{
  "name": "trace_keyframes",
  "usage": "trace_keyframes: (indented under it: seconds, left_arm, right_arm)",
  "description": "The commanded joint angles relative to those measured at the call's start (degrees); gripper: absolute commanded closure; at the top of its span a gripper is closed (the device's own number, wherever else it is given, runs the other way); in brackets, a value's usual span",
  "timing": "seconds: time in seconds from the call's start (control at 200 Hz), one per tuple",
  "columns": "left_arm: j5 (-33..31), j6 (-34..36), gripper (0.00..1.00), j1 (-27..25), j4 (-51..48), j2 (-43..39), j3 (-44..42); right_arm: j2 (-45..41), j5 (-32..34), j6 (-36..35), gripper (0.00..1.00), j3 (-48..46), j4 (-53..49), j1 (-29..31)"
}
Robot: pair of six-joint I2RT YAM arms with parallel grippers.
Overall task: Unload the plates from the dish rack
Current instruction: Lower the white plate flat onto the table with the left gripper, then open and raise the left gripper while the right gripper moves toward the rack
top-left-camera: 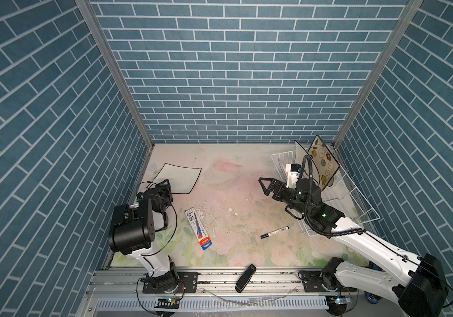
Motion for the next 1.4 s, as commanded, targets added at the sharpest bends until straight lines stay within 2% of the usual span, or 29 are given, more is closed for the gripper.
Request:
trace_keyframes:
  seconds: [0.0, 0.3, 0.43, 0.565, 0.99, 1.15, 1.396]
  left_arm:
    - [0.77, 0.91, 0.36, 0.14, 1.79, -1.97, 1.54]
    - [1.33, 1.64, 0.24, 0.14, -4.52, -4.34, 2.41]
    - [1.76, 3.2, 0.08, 0.02, -9.52, -6.12, 3.47]
    - [1.23, 4.35, 0.01, 0.04, -12.71, -7.65, 3.65]
    - [2.38, 4.23, 0.0, 0.02, -15.23, -6.54, 3.83]
    - [0.61, 7.13, 0.0, -0.46, -22.63, -8.27, 4.88]
    - [-1.07, 8.86, 0.0, -0.47, -27.66, -10.81, 4.67]
  right_arm:
    - [-1.34, 1.19, -1.46, 0.03, 1.84, -0.9, 0.19]
    - [-1.89, 1.5, -1.74, 0.03, 1.15, -0.99, 0.18]
    - [-1.91, 1.63, -1.61, 0.03, 1.07, -0.96, 0.12]
    - [-2.23, 1.68, -1.61, 0.03, 1.08, -1.2, 0.14]
    - [-4.7, 2.17, -1.01, 0.03, -0.88, -1.42, 0.19]
    - [-5.07, 2.43, -0.91, 0.03, -1.32, -1.6, 0.2]
    - [-6.34, 3.18, -0.56, 0.03, -2.08, -1.95, 0.19]
